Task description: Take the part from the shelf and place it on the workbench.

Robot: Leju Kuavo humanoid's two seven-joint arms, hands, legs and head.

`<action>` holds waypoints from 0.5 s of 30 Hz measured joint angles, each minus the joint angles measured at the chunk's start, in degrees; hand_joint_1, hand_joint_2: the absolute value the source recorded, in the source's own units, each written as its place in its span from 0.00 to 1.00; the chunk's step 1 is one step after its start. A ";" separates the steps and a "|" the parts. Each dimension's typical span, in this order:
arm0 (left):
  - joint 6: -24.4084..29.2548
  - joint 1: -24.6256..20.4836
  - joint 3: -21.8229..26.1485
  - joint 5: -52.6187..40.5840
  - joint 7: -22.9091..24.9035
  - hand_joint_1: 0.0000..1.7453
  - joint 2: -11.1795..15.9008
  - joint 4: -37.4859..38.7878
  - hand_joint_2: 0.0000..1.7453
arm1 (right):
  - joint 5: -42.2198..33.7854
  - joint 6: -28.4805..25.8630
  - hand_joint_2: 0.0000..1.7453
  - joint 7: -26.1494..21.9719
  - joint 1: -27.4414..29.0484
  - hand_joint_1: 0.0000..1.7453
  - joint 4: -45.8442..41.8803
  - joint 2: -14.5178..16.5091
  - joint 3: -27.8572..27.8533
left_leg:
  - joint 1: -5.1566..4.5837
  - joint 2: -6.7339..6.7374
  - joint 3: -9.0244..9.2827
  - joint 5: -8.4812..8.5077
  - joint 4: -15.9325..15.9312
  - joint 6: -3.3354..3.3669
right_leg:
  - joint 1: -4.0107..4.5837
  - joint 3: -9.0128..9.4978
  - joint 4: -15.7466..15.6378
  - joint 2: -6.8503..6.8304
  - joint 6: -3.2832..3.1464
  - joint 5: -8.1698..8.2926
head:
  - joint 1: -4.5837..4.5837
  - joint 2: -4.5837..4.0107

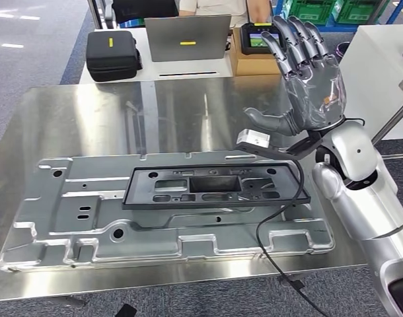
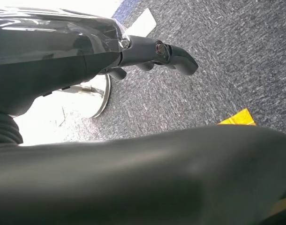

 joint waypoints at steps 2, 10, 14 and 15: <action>0.00 0.00 0.10 0.00 0.00 0.00 0.07 0.00 0.00 | 0.02 -0.03 0.00 0.00 0.24 0.00 -0.10 -0.05 -0.37 | -0.23 -0.03 0.00 0.07 0.12 0.40 | -0.22 0.10 -0.11 0.00 0.45 0.18 | 0.00 0.00; -0.03 0.01 0.20 -0.02 0.13 0.00 0.11 -0.01 0.00 | 0.02 -0.11 0.00 -0.24 1.61 0.00 -0.41 -1.18 -1.60 | -0.27 0.32 0.10 1.85 -1.61 2.55 | 0.19 -4.68 13.94 0.11 0.22 -8.52 | 0.02 0.00; -0.07 0.02 0.22 -0.07 0.59 0.00 0.12 -0.01 0.00 | 0.01 -0.11 0.00 -0.53 2.41 0.00 -0.26 -1.38 -2.02 | -0.38 0.26 -0.33 2.12 -1.07 2.12 | 0.31 0.74 5.88 0.10 0.02 -3.59 | 0.02 0.00; -0.07 -0.03 0.22 -0.09 0.67 0.00 0.12 -0.01 0.00 | 0.01 -0.11 0.00 -0.57 2.46 0.00 -0.26 -1.41 -2.12 | -0.44 0.24 -0.53 2.22 -0.86 1.85 | 0.41 2.35 2.76 0.14 -0.14 -2.51 | 0.02 0.00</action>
